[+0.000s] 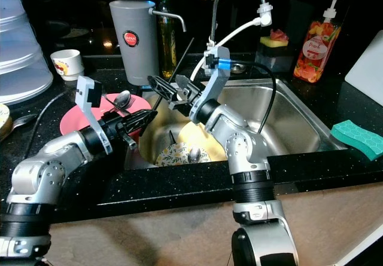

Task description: Kitchen organization

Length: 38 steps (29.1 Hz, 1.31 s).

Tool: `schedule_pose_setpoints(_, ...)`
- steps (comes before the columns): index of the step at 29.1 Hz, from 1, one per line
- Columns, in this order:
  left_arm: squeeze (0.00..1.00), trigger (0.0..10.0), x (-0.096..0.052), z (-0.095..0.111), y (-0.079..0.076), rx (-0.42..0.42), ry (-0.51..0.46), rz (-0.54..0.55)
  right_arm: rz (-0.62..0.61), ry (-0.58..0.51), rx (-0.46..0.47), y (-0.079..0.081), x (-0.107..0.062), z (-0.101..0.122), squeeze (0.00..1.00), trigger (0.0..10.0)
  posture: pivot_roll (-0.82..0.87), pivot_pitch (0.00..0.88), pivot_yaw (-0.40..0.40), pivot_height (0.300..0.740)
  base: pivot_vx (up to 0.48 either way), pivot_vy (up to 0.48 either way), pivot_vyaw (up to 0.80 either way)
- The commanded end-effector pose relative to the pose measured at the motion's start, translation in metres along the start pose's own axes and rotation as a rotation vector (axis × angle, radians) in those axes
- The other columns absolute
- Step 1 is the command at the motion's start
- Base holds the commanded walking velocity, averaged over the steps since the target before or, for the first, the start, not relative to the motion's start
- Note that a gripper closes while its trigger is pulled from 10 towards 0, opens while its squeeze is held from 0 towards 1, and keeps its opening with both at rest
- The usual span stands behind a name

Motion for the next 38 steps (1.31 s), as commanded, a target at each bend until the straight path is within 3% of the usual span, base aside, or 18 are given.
schedule_pose_setpoints(1, 0.0, 0.0, 0.004, -0.002, -0.009, -0.01, 0.007, -0.042, 0.025, 0.014, -0.011, 0.007, 0.002, 0.001, 0.0, 10.0, 0.04, 0.032, -0.02, 0.74, 0.0, 0.0, 0.0)
schedule_pose_setpoints(5, 0.0, 0.0, 0.003, -0.002, -0.011, -0.013, 0.011, -0.06, 0.017, 0.028, -0.002, 0.006, 0.002, -0.001, 0.0, 10.0, 0.04, 0.034, -0.019, 0.74, 0.0, 0.0, 0.0)
schedule_pose_setpoints(6, 0.0, 0.0, 0.003, -0.001, -0.012, -0.012, 0.011, -0.065, 0.012, 0.025, 0.007, 0.005, 0.001, -0.001, 0.0, 2.6, 0.04, 0.034, -0.019, 0.74, 0.0, 0.0, 0.0)
schedule_pose_setpoints(7, 0.0, 0.0, 0.003, -0.001, -0.012, -0.012, 0.012, -0.068, 0.004, 0.016, 0.025, 0.004, 0.001, 0.0, 0.0, 0.0, 0.04, 0.035, -0.018, 0.74, 0.0, 0.0, 0.0)
schedule_pose_setpoints(34, 0.0, 0.0, 0.002, -0.003, -0.012, -0.004, 0.034, -0.06, -0.051, -0.065, 0.094, -0.007, -0.002, 0.013, 0.0, 0.0, 0.04, 0.034, -0.017, 0.74, 0.0, 0.0, 0.0)
schedule_pose_setpoints(35, 0.0, 10.0, 0.002, -0.004, -0.011, -0.002, 0.035, -0.058, -0.055, -0.067, 0.093, -0.007, -0.002, 0.013, 0.0, 0.0, 0.04, 0.034, -0.017, 0.74, 0.0, 0.0, 0.0)
schedule_pose_setpoints(37, 0.0, 10.0, 0.003, -0.005, -0.001, 0.038, 0.05, 0.035, -0.11, -0.088, 0.067, -0.015, -0.004, 0.015, 0.0, 0.0, 0.04, 0.034, -0.017, 0.74, 0.0, 0.0, 0.0)
schedule_pose_setpoints(38, 1.0, 10.0, 0.002, -0.006, 0.004, 0.051, 0.055, 0.075, -0.157, -0.112, 0.065, -0.022, -0.005, 0.017, 0.0, 0.0, 0.04, 0.034, -0.017, 0.74, 0.0, 0.0, 0.0)
Point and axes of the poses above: a point about 5 cm out from each wrist's last joint towards the gripper, its own x axis pointing out of the wrist towards the gripper, its own z axis along the axis of the wrist's last joint, y = z × x, the point moved 1 cm from there along x, pointing out of the wrist towards the gripper, and after that the axes turned 8 degrees about x, right-handed, at the moved point
